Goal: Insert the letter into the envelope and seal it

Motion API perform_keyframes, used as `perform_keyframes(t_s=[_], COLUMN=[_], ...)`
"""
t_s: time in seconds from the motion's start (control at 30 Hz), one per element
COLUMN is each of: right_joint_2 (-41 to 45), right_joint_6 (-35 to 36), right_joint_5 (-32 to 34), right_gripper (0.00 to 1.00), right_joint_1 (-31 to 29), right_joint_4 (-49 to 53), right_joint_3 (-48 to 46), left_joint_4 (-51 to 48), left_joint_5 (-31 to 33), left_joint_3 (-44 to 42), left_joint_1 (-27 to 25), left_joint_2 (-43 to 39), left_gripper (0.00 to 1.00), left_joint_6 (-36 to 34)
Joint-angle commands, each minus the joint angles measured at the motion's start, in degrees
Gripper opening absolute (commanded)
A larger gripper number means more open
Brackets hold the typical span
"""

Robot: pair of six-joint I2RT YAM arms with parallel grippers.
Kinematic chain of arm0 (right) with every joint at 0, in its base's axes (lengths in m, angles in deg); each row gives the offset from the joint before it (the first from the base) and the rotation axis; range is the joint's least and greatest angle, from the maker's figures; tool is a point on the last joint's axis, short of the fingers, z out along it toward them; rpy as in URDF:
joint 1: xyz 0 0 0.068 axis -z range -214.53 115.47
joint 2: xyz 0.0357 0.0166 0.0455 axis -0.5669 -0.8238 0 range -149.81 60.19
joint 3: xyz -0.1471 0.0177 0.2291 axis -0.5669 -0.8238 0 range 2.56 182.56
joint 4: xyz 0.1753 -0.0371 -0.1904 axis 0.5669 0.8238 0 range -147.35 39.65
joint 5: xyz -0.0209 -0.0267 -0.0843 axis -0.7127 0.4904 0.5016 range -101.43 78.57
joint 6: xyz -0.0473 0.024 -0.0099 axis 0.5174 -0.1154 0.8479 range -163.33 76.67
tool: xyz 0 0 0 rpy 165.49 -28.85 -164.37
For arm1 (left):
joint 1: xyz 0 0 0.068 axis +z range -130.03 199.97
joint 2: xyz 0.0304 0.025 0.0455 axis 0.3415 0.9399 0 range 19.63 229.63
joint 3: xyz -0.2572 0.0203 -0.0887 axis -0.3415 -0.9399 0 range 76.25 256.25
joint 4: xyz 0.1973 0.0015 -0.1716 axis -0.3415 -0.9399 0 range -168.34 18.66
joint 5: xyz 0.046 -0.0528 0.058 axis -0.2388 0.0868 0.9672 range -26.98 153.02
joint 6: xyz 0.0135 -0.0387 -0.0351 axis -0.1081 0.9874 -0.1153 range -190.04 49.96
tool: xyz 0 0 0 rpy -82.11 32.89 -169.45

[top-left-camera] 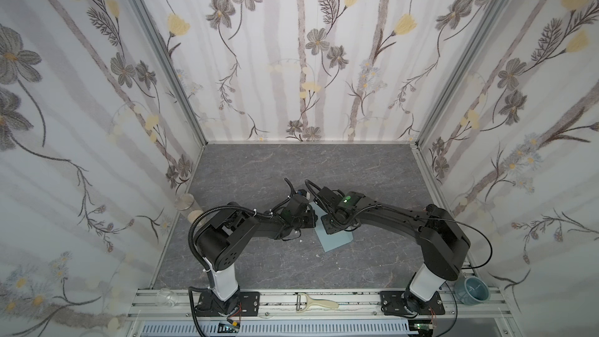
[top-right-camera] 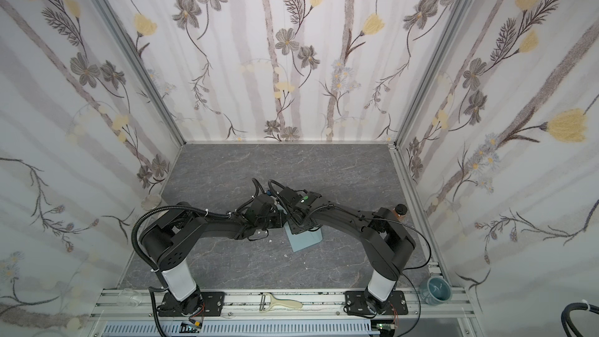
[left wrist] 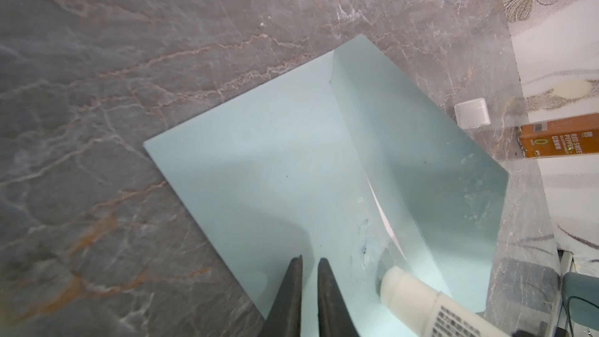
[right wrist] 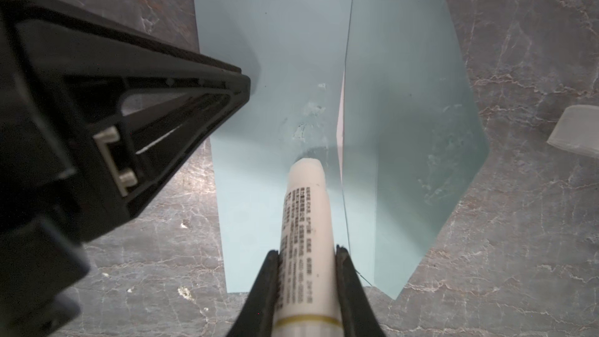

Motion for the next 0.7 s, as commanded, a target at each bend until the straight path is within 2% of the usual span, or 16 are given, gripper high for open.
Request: perform_keyframes(t_s=[0.0, 0.4, 0.67], right_joint_2=[-1.7, -3.9, 0.0], right_joint_6=[-0.4, -0.4, -1.6], right_joint_5=[0.0, -1.8, -3.2], right_gripper=[0.0, 0.0, 0.0], right_joint_1=[0.3, 2.1, 1.9], right_joint_4=[-2.9, -5.4, -5.1], right_joint_3=[0.5, 2.0, -2.3], left_joint_4=[-1.6, -2.0, -12.0], left_joint_5=[-0.3, 0.0, 6.0], left_joint_3=[-0.2, 0.0, 7.0], left_joint_1=[-0.1, -0.1, 0.4], left_joint_2=[-0.3, -1.6, -1.7], left_gripper=[0.15, 0.15, 0.17], left_joint_6=[0.0, 0.2, -4.7])
